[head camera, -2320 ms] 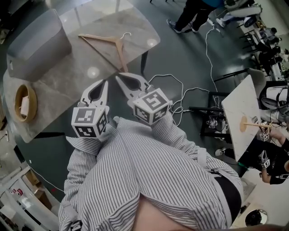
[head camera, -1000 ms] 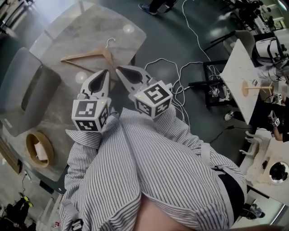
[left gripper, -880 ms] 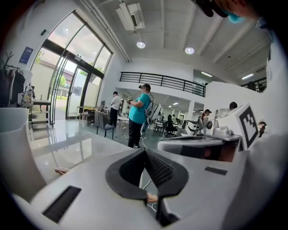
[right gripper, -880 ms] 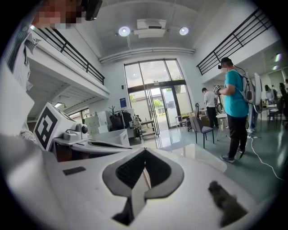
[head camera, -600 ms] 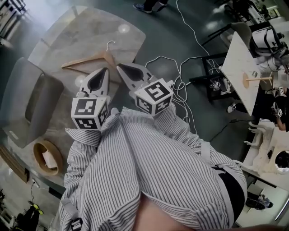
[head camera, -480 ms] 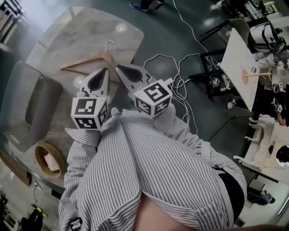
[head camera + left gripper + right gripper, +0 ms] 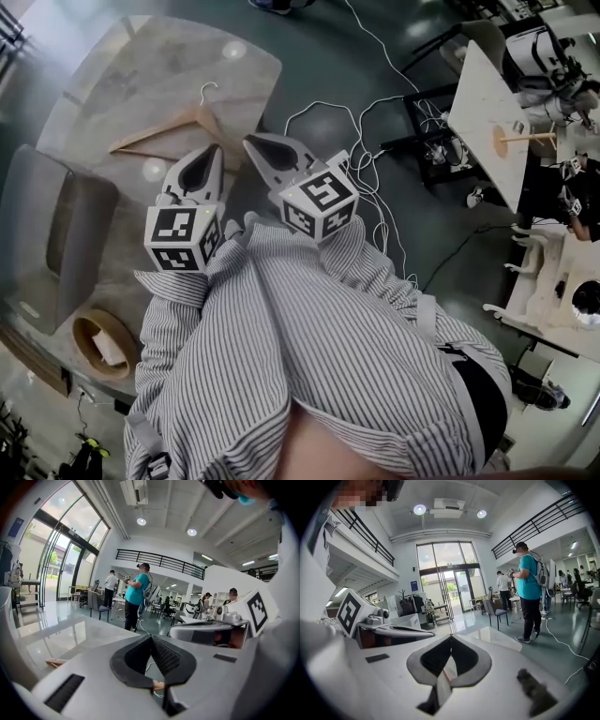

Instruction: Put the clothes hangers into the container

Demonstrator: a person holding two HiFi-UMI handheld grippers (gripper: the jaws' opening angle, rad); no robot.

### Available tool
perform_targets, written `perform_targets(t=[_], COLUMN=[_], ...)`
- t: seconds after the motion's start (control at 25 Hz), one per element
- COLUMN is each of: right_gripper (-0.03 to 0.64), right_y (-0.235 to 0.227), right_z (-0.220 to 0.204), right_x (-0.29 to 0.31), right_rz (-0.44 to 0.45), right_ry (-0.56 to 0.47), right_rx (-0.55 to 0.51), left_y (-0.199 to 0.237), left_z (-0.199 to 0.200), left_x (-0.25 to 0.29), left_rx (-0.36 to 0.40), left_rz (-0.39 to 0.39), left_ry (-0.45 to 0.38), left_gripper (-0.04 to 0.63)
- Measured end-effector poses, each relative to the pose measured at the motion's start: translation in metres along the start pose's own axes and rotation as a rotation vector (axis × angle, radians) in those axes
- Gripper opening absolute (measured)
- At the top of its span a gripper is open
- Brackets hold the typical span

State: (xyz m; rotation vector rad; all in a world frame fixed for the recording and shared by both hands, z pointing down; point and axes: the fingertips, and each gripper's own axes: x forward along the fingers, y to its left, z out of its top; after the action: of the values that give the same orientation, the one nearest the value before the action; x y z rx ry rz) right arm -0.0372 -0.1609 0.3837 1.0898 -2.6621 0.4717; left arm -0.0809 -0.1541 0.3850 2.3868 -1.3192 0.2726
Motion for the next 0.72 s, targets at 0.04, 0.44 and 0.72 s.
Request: perform_targets(t=[0.04,0.44,0.72], right_gripper=[0.015,0.015,0.015], right_y=[-0.004,-0.036,-0.043], right_z=[0.0,-0.004,-0.014], right_x=[-0.003,-0.014,-0.01], right_rz=[-0.005,-0.024,-0.019], right_ry=[0.003,0.029,0.038], right_rx=[0.002,0.048,0.087], left_y=[-0.001,-0.012,-0.015], left_z=[0.0,-0.001,-0.008], left_x=[0.003,0.027,0.038], left_rx=[0.006,0.006,0.02], left_rz=[0.006,0.017,-0.01], left_ry=[0.005,0.052,0.084], left_gripper=[0.011,0.011,0.011])
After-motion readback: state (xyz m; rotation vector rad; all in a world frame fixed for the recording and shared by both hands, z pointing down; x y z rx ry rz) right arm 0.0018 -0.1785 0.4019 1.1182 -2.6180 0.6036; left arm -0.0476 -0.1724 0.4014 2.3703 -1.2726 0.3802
